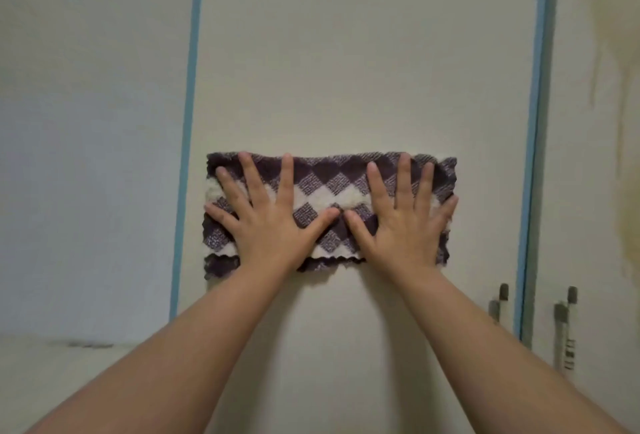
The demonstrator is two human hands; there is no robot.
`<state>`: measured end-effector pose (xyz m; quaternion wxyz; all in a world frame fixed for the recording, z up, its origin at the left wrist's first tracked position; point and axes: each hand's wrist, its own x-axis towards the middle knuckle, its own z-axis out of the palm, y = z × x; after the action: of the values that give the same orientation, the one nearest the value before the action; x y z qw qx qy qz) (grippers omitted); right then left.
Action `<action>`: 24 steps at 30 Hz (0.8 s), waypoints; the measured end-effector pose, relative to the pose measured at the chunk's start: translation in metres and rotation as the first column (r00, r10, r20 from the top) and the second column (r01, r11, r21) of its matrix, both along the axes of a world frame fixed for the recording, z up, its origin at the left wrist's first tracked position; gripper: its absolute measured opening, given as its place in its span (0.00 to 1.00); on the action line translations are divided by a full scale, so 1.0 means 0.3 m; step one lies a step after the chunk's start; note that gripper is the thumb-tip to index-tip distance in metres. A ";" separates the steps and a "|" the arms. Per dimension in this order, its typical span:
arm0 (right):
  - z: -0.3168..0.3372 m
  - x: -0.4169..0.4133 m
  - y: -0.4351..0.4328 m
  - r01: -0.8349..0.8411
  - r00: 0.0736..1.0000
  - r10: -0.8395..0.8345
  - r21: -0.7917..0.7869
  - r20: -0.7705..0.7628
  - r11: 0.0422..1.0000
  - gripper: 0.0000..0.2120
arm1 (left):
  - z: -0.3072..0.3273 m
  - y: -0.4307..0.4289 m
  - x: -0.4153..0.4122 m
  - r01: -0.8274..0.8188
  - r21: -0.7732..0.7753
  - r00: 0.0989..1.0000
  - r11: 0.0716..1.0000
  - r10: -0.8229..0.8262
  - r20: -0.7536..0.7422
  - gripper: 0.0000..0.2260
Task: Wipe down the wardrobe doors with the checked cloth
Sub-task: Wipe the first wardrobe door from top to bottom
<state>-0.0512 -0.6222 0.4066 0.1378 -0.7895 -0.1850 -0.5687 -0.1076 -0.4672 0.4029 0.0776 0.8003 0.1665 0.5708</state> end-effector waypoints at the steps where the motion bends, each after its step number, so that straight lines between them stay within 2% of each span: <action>1: 0.061 0.021 -0.036 0.017 1.000 -0.018 0.015 0.008 1.000 0.33 | 0.066 -0.031 0.023 0.010 0.023 1.000 1.000 -0.011 0.025 0.43; 5: 0.216 0.082 -0.175 0.054 0.998 -0.057 0.081 0.028 0.995 0.34 | 0.253 -0.159 0.087 0.010 0.116 0.996 0.993 -0.021 0.092 0.45; 9: 0.218 0.106 -0.246 0.039 0.998 -0.046 0.167 0.035 0.985 0.35 | 0.282 -0.248 0.125 0.000 0.169 0.989 0.986 -0.024 0.143 0.44; 18: -0.055 0.073 -0.212 0.052 0.997 -0.033 0.325 -0.064 0.944 0.33 | 0.092 -0.254 0.111 0.036 0.284 0.996 0.958 -0.056 0.065 0.44; 24: -0.174 0.054 -0.213 0.041 0.997 -0.020 0.269 -0.081 0.962 0.34 | -0.069 -0.249 0.091 0.035 0.254 0.999 0.967 -0.041 0.021 0.43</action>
<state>-0.0349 -0.6860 0.3543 0.2427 -0.7875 -0.0881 -0.5597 -0.0802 -0.5421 0.3823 -0.0122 0.7993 0.0757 0.5961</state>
